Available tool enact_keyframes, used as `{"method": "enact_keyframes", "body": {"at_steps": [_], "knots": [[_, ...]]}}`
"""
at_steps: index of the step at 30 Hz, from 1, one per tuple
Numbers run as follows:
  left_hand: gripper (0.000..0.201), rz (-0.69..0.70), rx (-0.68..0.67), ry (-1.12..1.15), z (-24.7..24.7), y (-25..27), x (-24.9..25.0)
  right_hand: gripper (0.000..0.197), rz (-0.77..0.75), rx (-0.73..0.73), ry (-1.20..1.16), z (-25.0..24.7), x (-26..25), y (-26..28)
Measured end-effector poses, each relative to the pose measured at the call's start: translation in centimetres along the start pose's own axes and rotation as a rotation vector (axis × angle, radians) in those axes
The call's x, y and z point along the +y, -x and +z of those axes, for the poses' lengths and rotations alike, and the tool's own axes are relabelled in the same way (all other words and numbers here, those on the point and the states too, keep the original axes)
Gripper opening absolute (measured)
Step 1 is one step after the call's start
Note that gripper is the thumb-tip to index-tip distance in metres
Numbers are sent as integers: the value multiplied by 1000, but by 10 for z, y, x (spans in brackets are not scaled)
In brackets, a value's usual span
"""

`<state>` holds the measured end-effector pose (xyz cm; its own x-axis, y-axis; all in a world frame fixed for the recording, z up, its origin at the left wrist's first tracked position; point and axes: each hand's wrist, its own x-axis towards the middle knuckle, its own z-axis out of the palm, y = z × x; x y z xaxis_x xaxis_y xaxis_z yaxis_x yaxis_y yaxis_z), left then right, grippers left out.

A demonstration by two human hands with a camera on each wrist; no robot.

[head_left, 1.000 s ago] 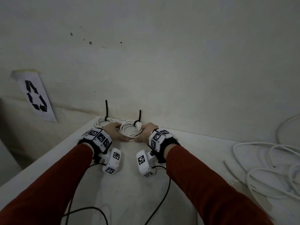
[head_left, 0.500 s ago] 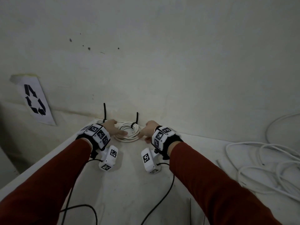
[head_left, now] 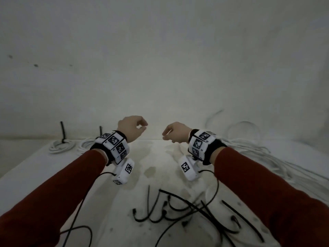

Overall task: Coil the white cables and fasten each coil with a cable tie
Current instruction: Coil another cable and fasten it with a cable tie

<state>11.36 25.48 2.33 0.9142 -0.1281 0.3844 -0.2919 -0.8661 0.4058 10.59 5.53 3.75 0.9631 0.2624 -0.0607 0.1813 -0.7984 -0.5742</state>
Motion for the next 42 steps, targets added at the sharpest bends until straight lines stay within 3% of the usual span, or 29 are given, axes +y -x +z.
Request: {"method": "enact_keyframes", "body": {"at_steps": [3, 5, 10, 13, 16, 18, 20, 23, 27, 32, 37, 42], "knots": [[3, 100, -133, 20, 20, -4, 58, 30, 61, 45, 191, -33, 46, 40], [11, 145, -231, -6, 37, -3, 91, 35, 131, 35, 273, -46, 71, 66], [29, 239, -498, -151, 80, 10, 149, 58, 274, -177, 519, -51, 108, 111], [36, 271, -590, -233, 103, 20, 170, 62, 282, -192, 559, -46, 124, 117], [41, 291, -611, -266, 119, 25, 181, 51, 297, -151, 584, -41, 131, 121], [45, 287, -613, -252, 128, 26, 185, 21, 293, -109, 597, -38, 135, 123], [53, 281, -578, -253, 132, 27, 187, 12, 273, -43, 546, -41, 138, 124], [62, 318, -488, -176, 132, 22, 186, 20, 184, 84, 296, -60, 139, 124], [35, 475, -293, 88, 112, 16, 194, 21, 5, 345, 106, -100, 122, 134], [23, 397, -184, 469, 55, 12, 224, 24, -155, 587, -109, -139, 90, 154], [24, 290, 14, 716, 2, 0, 230, 29, -210, 499, -494, -151, 77, 171], [27, 173, 155, 871, -43, -9, 224, 37, -218, 461, -461, -146, 82, 178]]}}
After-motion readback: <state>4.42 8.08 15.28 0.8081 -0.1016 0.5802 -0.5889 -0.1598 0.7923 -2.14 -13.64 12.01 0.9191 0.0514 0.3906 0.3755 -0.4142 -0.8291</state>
